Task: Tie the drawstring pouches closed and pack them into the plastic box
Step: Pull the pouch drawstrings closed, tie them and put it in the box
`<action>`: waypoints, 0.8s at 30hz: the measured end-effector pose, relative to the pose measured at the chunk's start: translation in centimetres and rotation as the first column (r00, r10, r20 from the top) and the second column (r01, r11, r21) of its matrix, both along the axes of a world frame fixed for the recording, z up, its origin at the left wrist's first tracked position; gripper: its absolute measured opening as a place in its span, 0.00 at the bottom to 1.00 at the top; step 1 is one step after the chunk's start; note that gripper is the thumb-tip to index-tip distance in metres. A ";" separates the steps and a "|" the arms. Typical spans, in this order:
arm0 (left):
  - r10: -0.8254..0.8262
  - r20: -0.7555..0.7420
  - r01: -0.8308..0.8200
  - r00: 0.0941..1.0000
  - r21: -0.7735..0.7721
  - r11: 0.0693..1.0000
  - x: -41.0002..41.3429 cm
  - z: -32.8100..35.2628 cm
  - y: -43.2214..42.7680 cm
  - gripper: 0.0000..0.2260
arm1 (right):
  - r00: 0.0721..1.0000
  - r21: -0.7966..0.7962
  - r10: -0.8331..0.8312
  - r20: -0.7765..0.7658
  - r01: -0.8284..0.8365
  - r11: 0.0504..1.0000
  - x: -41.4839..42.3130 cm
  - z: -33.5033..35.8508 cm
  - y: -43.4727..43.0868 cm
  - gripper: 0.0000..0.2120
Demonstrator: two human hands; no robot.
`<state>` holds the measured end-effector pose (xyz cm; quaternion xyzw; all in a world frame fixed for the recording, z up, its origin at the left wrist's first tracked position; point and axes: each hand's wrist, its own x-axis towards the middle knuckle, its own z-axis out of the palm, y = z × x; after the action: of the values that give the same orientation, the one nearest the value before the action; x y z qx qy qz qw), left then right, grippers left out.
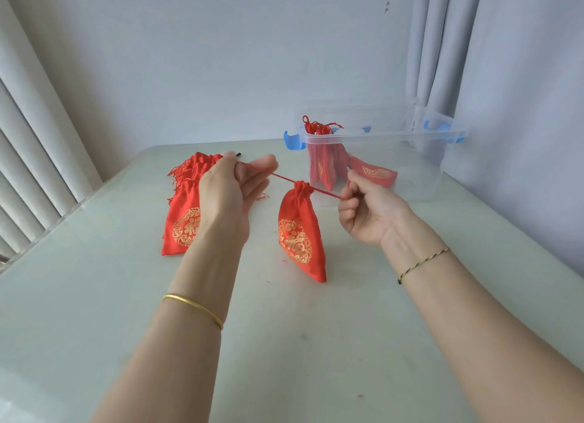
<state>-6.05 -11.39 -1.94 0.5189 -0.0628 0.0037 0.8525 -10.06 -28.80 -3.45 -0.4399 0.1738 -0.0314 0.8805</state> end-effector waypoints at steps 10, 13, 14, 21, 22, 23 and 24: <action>-0.348 0.150 0.218 0.925 0.541 0.812 -2.0 1.6 -0.7 0.07 | 0.940 -0.222 0.027 0.340 0.052 0.974 -1.4 3.6 0.6 0.19; -0.396 0.189 0.156 0.899 0.705 0.692 -2.5 1.8 -1.1 0.08 | 0.918 -0.294 0.059 0.393 0.065 0.954 -1.7 3.9 1.5 0.18; -0.403 0.207 0.134 0.892 0.729 0.671 -2.7 1.8 -1.3 0.07 | 0.913 -0.322 0.076 0.402 0.063 0.945 -1.7 3.9 1.7 0.16; -0.396 0.162 0.193 0.904 0.671 0.716 -2.3 1.5 -1.4 0.07 | 0.950 -0.547 0.175 0.260 -0.004 0.837 -1.8 3.4 1.5 0.10; -0.393 0.158 0.203 0.906 0.651 0.731 -2.2 1.5 -1.4 0.08 | 0.946 -0.569 0.199 0.256 -0.019 0.822 -1.8 3.3 1.6 0.08; -0.390 0.156 0.209 0.908 0.637 0.742 -2.2 1.5 -1.4 0.08 | 0.941 -0.597 0.221 0.258 -0.024 0.802 -1.8 3.2 1.7 0.08; -0.387 0.153 0.215 0.909 0.624 0.751 -2.2 1.5 -1.4 0.08 | 0.936 -0.633 0.234 0.262 -0.016 0.774 -1.8 3.2 1.8 0.08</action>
<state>-8.28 -12.77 -0.44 0.7364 -0.2611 -0.0834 0.6186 -11.83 -27.04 -0.28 -0.7045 -0.0244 -0.0995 0.7022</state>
